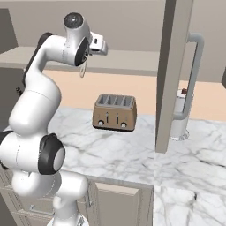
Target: Pick up the bar soap and dish brush from the sink, and place them back in the cabinet, and close the cabinet doors.
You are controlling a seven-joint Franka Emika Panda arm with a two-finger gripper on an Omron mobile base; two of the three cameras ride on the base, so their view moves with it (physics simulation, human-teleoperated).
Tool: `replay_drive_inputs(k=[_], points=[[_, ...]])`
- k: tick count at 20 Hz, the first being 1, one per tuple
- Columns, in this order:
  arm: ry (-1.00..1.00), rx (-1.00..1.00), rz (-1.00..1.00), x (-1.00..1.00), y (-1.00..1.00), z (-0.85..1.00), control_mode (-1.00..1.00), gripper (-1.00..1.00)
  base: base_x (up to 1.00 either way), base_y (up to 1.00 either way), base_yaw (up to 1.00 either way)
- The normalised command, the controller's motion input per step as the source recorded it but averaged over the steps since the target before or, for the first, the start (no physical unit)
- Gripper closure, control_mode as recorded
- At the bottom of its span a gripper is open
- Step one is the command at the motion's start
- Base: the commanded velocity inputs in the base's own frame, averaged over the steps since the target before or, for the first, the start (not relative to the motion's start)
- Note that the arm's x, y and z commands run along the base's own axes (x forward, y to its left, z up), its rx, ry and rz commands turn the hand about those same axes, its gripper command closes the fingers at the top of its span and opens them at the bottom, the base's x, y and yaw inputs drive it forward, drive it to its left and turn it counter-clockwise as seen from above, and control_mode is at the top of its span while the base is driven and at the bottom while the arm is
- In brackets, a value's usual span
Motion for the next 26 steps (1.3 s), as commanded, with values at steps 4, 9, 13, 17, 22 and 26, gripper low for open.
replay_drive_inputs(k=[4, 9, 13, 17, 22, 26], points=[[-0.11, 0.00, 0.04, 0.17, 0.00, -0.06, -1.00, 1.00, 0.00, 0.00, 0.00], [-0.04, 0.00, 0.02, 0.35, 0.00, 0.00, -1.00, 1.00, 0.00, 0.00, 0.00], [-0.02, 0.00, 0.01, 0.43, 0.00, 0.00, -1.00, 1.00, 0.00, 0.00, 0.00], [-0.01, 0.00, 0.00, 0.48, 0.00, 0.00, -1.00, 1.00, 0.00, 0.00, 0.00], [-0.01, 0.00, 0.00, 0.49, 0.00, 0.00, -1.00, 1.00, 0.00, 0.00, 0.00], [-0.04, 0.00, 0.00, 0.44, 0.00, 0.00, -1.00, 1.00, 0.00, 0.00, 0.00]])
